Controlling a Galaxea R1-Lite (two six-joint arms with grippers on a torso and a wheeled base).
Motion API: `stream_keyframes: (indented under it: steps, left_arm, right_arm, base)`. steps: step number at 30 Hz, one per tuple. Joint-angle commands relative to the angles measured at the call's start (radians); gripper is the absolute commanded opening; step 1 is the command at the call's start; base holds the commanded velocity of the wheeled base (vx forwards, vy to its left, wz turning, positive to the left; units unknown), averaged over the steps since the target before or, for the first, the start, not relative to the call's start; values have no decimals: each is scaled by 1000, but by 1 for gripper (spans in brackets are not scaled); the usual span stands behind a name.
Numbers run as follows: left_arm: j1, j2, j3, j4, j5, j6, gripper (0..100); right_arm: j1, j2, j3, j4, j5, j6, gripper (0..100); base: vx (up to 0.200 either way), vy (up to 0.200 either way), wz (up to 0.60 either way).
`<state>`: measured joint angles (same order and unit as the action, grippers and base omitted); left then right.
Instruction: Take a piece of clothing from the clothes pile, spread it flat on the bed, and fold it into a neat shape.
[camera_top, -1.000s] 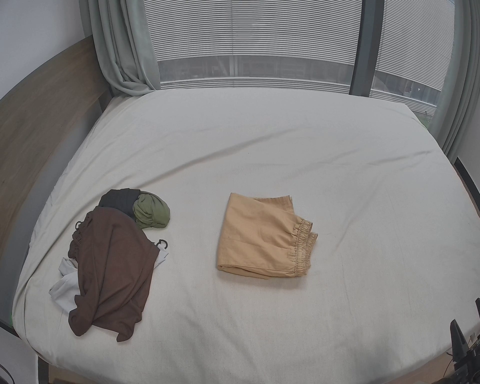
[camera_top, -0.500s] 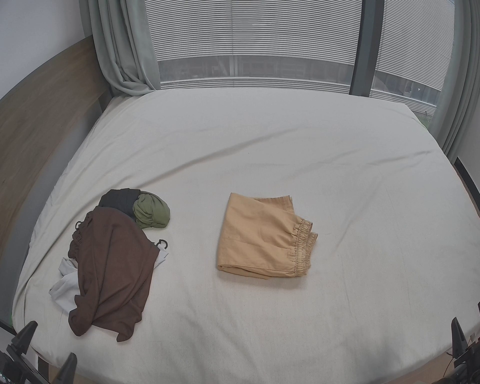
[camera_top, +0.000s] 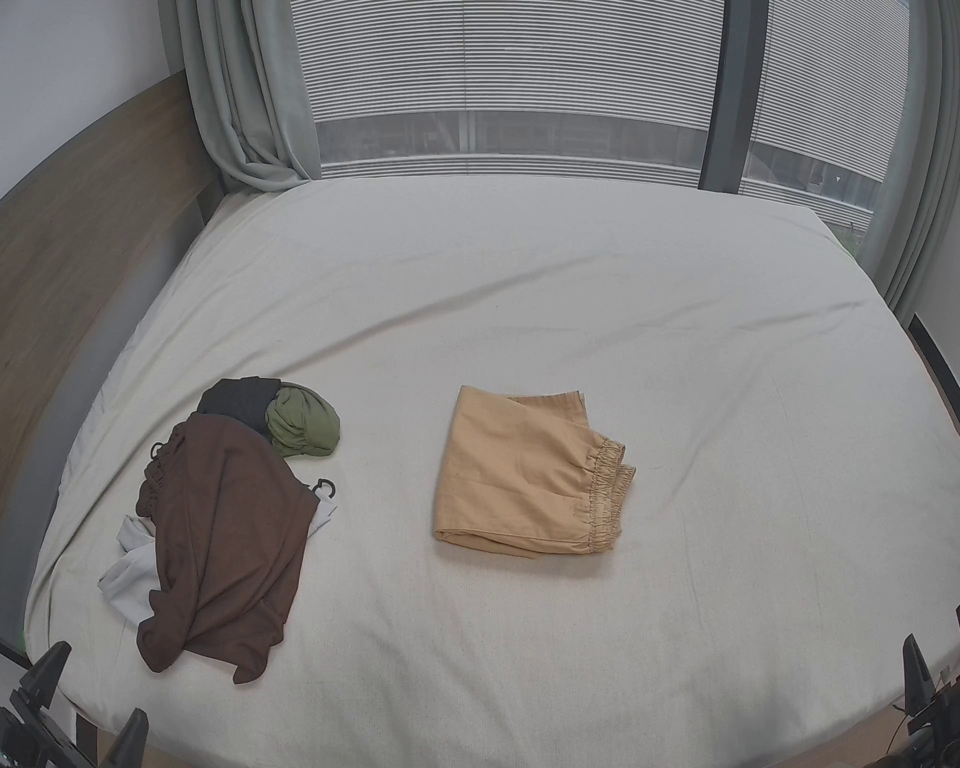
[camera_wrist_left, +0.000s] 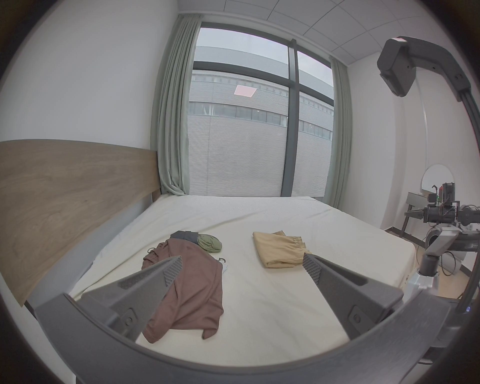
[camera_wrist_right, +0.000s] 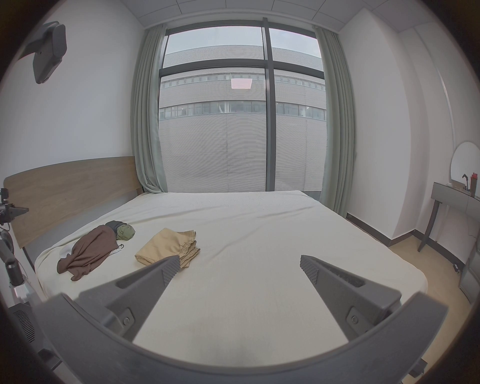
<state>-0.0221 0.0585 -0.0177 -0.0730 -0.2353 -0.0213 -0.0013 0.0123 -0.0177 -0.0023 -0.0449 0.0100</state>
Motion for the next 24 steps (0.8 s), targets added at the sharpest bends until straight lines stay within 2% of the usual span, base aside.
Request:
stream_keyframes:
  steps: [1,2,4,5,8,18,24]
  left_arm:
    - [24,-59,18,-2,60,11,100]
    - [24,-59,18,-2,60,11,100]
    - [22,-59,16,55,237,9,100]
    - [22,-59,15,90,261,18,100]
    - [24,-59,16,78,234,23,100]
    - [21,-59,16,75,232,27,100]
    - [21,-59,16,75,232,26,100]
  right_arm:
    - [0,-12,18,1,-1,2,100]
    - [0,-12,18,1,-1,2,100]
    - [0,-12,18,1,-3,4,100]
    - [0,-12,18,1,-3,4,100]
    - [0,-12,18,2,-3,5,100]
    - [0,-12,18,1,-3,-4,100]
    - [1,-12,18,1,34,-7,100]
  base:
    - [0,0,0]
    - [0,0,0]
    - [0,0,0]
    - [0,0,0]
    - [0,0,0]
    - [0,0,0]
    - [0,0,0]
